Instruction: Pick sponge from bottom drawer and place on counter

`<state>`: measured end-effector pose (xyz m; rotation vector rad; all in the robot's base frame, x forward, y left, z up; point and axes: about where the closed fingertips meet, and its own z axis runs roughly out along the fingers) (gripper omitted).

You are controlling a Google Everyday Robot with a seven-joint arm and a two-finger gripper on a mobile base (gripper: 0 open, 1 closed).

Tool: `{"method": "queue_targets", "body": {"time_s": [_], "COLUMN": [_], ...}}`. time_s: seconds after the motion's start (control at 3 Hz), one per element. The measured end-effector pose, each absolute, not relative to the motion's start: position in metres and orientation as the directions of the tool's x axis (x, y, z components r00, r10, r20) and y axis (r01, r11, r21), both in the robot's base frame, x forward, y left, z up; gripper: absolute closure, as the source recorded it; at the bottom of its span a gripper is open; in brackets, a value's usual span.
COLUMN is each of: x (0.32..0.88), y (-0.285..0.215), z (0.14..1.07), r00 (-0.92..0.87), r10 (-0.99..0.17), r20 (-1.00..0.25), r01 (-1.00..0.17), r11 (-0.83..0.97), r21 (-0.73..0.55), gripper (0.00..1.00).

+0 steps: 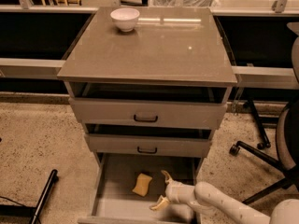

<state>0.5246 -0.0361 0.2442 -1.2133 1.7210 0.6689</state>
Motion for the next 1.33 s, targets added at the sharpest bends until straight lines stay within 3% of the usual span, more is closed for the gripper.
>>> {"method": "queue_targets", "body": {"time_s": [0.67, 1.33], "x": [0.566, 0.575], "y": [-0.016, 0.004], "z": [0.174, 0.147], "r00": [-0.257, -0.322], "r10": [-0.457, -0.413], "r20": [-0.852, -0.852], "r01": [-0.879, -0.890], "r11": [0.476, 0.440], "r21": [0.010, 0.123], "gripper": [0.00, 0.00]}}
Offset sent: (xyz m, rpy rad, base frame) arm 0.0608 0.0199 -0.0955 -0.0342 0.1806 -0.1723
